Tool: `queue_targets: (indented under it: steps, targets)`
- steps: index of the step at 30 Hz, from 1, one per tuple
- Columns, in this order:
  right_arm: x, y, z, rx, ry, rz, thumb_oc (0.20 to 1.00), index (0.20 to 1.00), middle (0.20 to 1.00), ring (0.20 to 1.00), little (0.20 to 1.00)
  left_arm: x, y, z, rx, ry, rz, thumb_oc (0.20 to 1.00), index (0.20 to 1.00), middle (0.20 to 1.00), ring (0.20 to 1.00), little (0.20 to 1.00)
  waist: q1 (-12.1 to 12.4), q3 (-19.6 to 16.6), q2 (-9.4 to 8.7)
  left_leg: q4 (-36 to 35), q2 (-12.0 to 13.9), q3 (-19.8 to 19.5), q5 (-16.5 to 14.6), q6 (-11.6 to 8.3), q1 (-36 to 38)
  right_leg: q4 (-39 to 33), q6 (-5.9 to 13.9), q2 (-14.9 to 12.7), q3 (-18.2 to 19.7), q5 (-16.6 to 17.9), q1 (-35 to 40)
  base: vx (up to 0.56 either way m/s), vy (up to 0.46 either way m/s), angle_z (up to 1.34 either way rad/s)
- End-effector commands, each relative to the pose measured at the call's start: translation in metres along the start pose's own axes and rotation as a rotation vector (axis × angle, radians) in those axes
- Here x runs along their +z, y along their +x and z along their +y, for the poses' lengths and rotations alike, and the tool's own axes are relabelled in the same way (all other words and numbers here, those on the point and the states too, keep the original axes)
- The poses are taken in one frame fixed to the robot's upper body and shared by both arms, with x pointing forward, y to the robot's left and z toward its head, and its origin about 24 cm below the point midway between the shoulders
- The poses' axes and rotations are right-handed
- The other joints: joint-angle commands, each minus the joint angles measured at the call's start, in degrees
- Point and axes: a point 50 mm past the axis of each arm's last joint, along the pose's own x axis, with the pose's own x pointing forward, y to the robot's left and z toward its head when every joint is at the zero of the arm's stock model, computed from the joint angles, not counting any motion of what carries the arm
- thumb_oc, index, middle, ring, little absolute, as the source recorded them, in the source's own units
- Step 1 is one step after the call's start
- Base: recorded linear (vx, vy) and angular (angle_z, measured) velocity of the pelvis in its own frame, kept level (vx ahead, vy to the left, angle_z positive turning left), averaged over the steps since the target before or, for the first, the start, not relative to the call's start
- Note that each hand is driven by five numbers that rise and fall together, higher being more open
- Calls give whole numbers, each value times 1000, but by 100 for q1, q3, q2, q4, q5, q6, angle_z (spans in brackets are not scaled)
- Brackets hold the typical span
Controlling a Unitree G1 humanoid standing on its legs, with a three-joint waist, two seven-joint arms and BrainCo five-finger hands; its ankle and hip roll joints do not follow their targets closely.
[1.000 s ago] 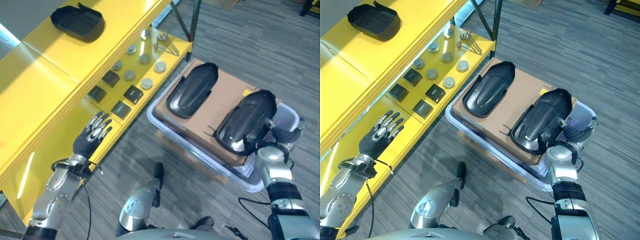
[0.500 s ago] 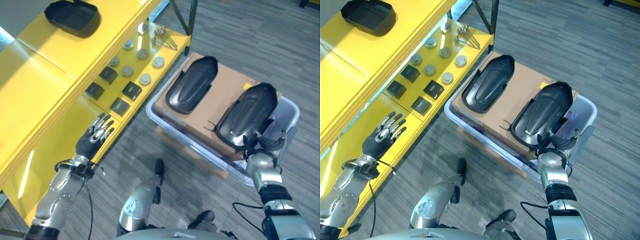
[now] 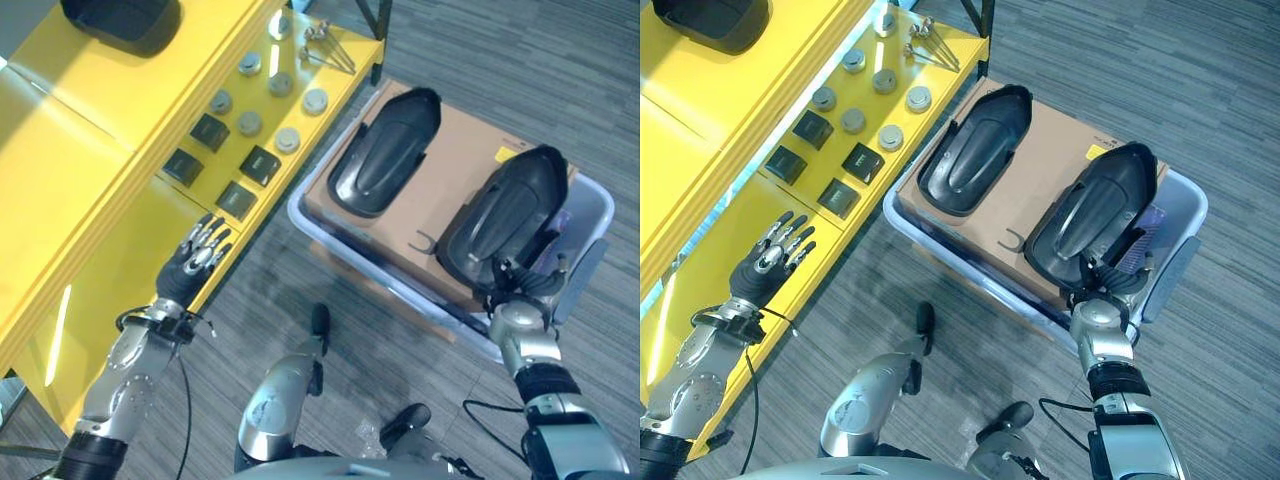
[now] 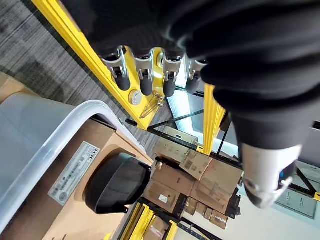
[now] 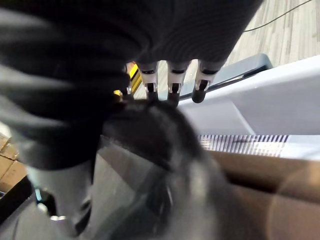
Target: Move parts from the plastic box to the shelf.
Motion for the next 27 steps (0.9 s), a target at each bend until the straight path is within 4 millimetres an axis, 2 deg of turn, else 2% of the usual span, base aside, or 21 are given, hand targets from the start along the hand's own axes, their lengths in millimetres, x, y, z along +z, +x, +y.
queue_targets:
  steps: [1,2,3,4,19,23,27]
  targets:
    - [26,9,4,15,95,-56,1000,1000,1000,1000,1000,20,11,-13,-65,3,-151,1000,1000,1000,1000,1000,56,291,48,765,177,-117,-1125,-397,17,221,-143,-31,402,125,-930,0,0,0]
    - [25,9,5,27,104,-44,642,642,642,642,642,20,11,-13,-66,1,-154,1000,1000,1000,1000,1000,50,303,43,771,176,-113,-1130,-394,20,235,-142,-26,410,119,-939,0,0,0]
    - [25,8,6,29,110,-40,457,457,457,457,457,20,11,-13,-65,2,-155,1000,1000,1000,1000,1000,48,308,42,777,176,-112,-1131,-394,19,241,-144,-26,412,116,-943,0,0,0]
    - [23,7,7,37,130,-31,200,200,200,200,200,20,11,-13,-65,4,-156,1000,1000,1000,1000,1000,43,316,41,795,174,-111,-1136,-391,11,258,-146,-27,423,113,-959,-1,0,-3]
    - [21,2,8,44,172,-19,200,200,200,200,200,19,9,-13,-72,6,-148,1000,1000,1000,1000,1000,1,207,5,802,188,-63,-1195,-377,171,259,-154,6,451,76,-836,1,-2,-1]
    - [20,-3,6,49,200,-50,200,200,200,200,200,17,6,-13,-77,0,-134,1000,1000,1000,1000,1000,-31,73,-43,700,201,-41,-1209,-381,383,140,-143,77,427,78,-621,11,-16,1]
    - [27,-14,4,73,260,-117,200,200,200,200,200,13,-1,-12,-62,-22,-108,1000,1000,1000,1000,1000,-87,-154,-122,506,218,-3,-1203,-406,673,-80,-104,161,401,113,-333,30,-20,0]
